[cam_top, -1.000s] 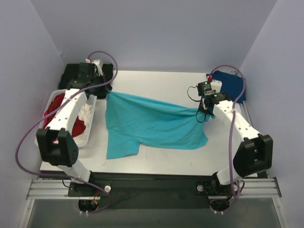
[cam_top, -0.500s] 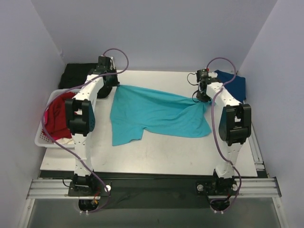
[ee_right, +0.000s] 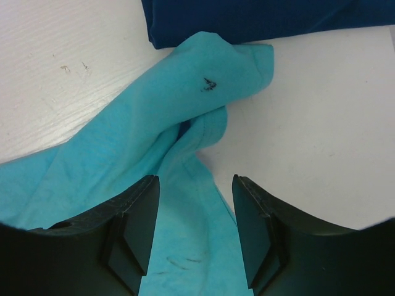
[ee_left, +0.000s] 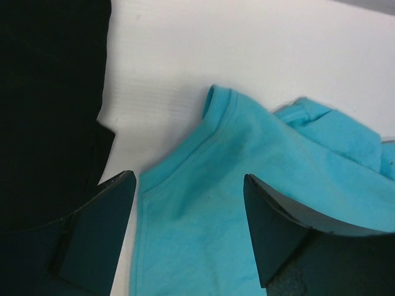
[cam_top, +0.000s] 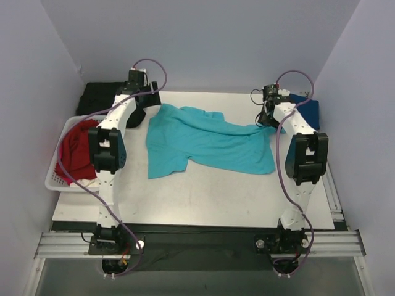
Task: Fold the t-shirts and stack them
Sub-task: Flatten out the tshirt
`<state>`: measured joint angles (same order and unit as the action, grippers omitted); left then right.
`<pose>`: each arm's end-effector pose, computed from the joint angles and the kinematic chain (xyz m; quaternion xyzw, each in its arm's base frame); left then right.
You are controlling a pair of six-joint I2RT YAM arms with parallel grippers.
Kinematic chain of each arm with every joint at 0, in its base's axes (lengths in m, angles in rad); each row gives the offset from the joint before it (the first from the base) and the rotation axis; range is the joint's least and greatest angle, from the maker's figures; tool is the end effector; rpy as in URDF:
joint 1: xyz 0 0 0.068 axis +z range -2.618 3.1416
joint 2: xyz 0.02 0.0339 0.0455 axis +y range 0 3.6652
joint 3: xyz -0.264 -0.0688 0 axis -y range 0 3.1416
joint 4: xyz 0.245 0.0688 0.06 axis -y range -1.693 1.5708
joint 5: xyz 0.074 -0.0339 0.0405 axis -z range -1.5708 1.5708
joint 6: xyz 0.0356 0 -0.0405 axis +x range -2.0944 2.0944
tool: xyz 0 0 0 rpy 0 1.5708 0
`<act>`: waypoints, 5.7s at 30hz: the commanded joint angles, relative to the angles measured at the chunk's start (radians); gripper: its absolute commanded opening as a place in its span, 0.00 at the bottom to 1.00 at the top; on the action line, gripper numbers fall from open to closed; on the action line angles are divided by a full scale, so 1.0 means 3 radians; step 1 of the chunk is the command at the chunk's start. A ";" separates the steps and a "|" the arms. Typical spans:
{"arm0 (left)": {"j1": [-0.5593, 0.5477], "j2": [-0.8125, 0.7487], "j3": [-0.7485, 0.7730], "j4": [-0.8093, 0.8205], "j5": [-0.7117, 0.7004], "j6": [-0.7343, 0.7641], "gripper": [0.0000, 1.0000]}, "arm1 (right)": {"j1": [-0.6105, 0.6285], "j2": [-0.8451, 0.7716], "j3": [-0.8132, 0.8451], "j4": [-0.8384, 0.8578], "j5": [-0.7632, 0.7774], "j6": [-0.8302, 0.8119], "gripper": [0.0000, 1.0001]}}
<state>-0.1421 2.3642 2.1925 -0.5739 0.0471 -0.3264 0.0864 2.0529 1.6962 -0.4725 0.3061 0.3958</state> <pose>0.5346 -0.0782 0.2416 -0.0749 0.9128 -0.1140 0.3849 0.4650 0.0295 0.2385 0.1965 0.9016 -0.0525 0.3817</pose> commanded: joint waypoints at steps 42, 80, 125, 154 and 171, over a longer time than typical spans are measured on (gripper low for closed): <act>-0.0426 -0.2206 -0.3775 -0.0158 -0.0244 -0.0502 0.55 | 0.0653 -0.0917 -0.1032 -0.0205 0.0063 0.0394 0.53; -0.0564 -0.2092 -0.3438 -0.0822 -0.0755 -0.0349 0.00 | 0.0617 -0.1295 -0.1476 -0.0286 0.0258 0.0619 0.51; -0.0268 -0.2287 -0.2967 -0.0976 -0.1446 -0.0359 0.00 | 0.0689 -0.1224 -0.2469 -0.0384 -0.0381 0.1069 0.32; -0.0206 -0.2445 -0.2318 -0.1119 -0.1256 -0.0334 0.00 | 0.0673 -0.1791 -0.1810 -0.0858 0.0038 0.0772 0.00; -0.0201 -0.2466 -0.0447 -0.0884 -0.1068 -0.0068 0.00 | 0.0331 -0.2379 -0.0403 -0.1038 0.0212 0.0057 0.00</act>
<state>-0.2127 1.6691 1.9553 -0.9123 -0.3008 -0.3813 0.1898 1.3678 1.4948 -0.7452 0.3145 0.4892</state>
